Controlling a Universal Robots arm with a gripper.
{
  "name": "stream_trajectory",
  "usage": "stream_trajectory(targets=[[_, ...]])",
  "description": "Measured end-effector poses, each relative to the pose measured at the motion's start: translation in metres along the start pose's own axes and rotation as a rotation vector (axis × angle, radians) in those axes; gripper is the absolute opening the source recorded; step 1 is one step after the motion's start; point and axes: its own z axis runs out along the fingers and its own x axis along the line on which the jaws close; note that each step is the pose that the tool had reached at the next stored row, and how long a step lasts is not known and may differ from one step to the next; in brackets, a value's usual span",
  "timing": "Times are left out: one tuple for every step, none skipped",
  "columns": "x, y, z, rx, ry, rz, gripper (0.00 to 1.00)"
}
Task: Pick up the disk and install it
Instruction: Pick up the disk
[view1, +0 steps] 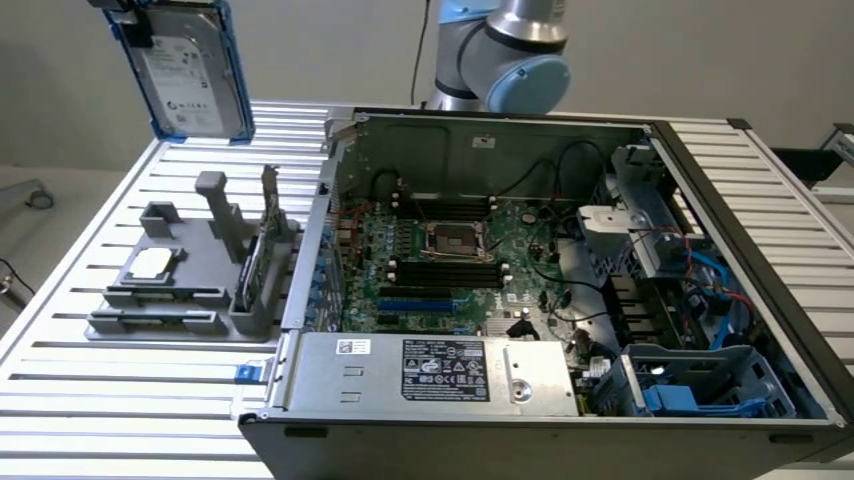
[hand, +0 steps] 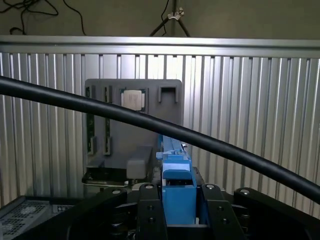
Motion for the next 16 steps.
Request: stream_trajectory(targets=[[0.001,-0.0045,-0.0046,-0.0011,0.0000,0.000,0.33],[0.001,-0.0089,-0.0091,-0.0021,-0.0001,0.000,0.33],[0.002,-0.0134,-0.0137,-0.0035,0.0000,0.000,0.33],[0.003,-0.0179,-0.0182,-0.0048,-0.0001,0.000,0.33],[0.004,-0.0224,-0.0227,-0.0062,-0.0001,0.000,0.33],[0.005,-0.0268,-0.0273,-0.0079,-0.0001,0.000,0.33],[0.006,-0.0313,-0.0317,-0.0094,-0.0002,0.000,0.33],[0.007,-0.0357,-0.0363,-0.0113,-0.0002,0.000,0.33],[0.008,-0.0401,-0.0402,-0.0136,-0.0002,0.000,0.33],[0.010,-0.0438,-0.0420,-0.0157,-0.0003,0.000,0.33],[0.012,-0.0467,-0.0419,-0.0170,-0.0011,-0.001,0.33],[0.013,-0.0495,-0.0420,-0.0184,-0.0023,-0.001,0.33],[0.014,-0.0522,-0.0421,-0.0198,-0.0039,-0.001,0.33],[0.016,-0.0547,-0.0420,-0.0210,-0.0060,-0.001,0.33],[0.017,-0.0572,-0.0420,-0.0224,-0.0085,-0.001,0.33],[0.018,-0.0604,-0.0420,-0.0234,-0.0104,-0.001,0.33]])
